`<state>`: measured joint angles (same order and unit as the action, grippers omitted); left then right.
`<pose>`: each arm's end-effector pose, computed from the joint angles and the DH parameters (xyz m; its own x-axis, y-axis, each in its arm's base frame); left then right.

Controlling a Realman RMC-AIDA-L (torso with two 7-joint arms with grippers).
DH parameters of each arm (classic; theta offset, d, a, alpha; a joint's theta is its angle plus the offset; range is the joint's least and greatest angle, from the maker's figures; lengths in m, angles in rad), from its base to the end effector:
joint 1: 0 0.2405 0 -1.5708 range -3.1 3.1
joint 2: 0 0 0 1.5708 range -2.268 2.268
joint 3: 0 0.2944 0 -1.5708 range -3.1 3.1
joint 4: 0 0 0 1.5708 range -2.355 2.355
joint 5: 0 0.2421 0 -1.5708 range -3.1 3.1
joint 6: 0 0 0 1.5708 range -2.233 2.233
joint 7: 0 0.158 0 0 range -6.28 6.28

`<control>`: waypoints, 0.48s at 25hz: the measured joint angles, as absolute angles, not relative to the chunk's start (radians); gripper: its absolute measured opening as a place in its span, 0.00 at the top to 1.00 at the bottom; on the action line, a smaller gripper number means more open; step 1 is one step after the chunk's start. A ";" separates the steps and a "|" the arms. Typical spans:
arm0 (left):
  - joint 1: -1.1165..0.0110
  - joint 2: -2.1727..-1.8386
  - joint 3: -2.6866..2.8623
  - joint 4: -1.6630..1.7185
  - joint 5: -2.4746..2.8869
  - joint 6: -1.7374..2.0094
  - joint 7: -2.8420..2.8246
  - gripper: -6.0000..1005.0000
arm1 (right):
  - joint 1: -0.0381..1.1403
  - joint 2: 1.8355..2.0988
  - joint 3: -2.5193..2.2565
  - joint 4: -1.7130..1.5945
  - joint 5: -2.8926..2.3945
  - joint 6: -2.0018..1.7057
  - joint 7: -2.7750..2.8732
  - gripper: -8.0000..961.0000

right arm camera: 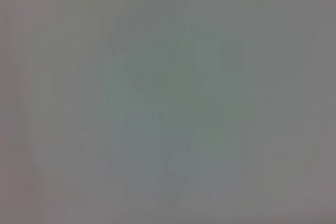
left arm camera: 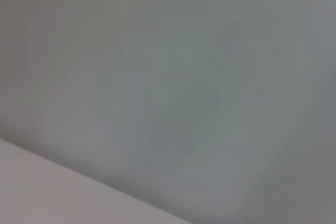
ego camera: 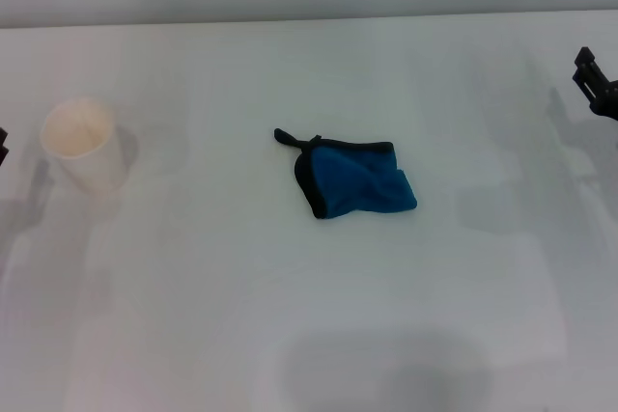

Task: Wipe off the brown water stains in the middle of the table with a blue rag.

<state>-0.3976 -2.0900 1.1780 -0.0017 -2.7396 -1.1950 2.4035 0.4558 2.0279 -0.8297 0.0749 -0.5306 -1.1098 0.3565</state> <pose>-0.4186 0.3347 -0.0559 0.3512 0.1549 0.9234 0.9338 -0.1306 -0.3332 0.4477 0.3541 -0.0188 0.6231 -0.1177 -0.7732 -0.7764 0.0265 -0.6297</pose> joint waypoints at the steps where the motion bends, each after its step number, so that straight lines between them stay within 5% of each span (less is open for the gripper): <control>1: -0.401 -2.090 1.178 0.000 -2.738 -1.195 2.403 0.26 | 0.456 2.028 -0.829 0.078 -0.531 -1.114 0.357 0.21; 12: -0.433 -2.087 1.173 0.008 -2.731 -1.199 2.410 0.20 | 0.458 2.028 -0.700 0.126 -0.538 -1.210 0.353 0.21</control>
